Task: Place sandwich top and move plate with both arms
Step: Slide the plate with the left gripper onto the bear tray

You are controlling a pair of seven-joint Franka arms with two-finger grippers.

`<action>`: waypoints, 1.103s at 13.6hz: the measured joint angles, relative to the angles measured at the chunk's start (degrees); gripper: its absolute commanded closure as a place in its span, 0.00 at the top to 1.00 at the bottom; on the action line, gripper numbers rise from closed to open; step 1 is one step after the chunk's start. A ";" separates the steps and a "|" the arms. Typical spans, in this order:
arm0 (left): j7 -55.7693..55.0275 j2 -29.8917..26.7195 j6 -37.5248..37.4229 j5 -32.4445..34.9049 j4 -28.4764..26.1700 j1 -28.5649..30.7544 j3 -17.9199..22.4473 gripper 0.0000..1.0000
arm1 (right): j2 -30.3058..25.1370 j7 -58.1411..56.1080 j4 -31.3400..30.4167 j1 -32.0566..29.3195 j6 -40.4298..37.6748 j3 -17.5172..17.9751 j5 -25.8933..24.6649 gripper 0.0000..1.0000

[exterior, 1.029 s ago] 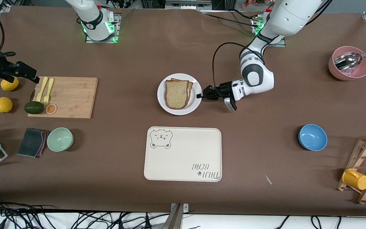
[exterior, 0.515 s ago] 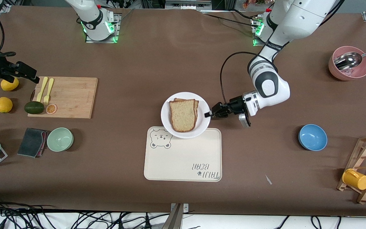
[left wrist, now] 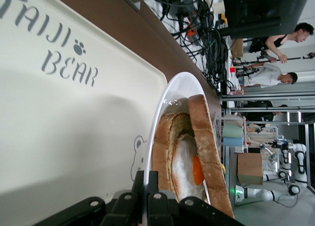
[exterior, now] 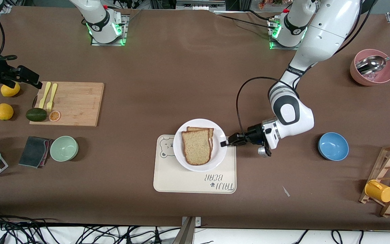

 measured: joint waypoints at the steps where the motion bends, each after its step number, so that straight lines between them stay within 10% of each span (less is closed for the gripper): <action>1: -0.46 1.09 1.02 0.05 1.43 -0.60 0.00 0.00 | 0.00 0.00 0.00 0.00 0.00 0.00 0.00 1.00; 15: -4.49 16.30 4.73 0.05 17.90 -5.20 2.82 0.00 | 0.00 0.00 0.01 0.01 0.00 0.00 0.01 1.00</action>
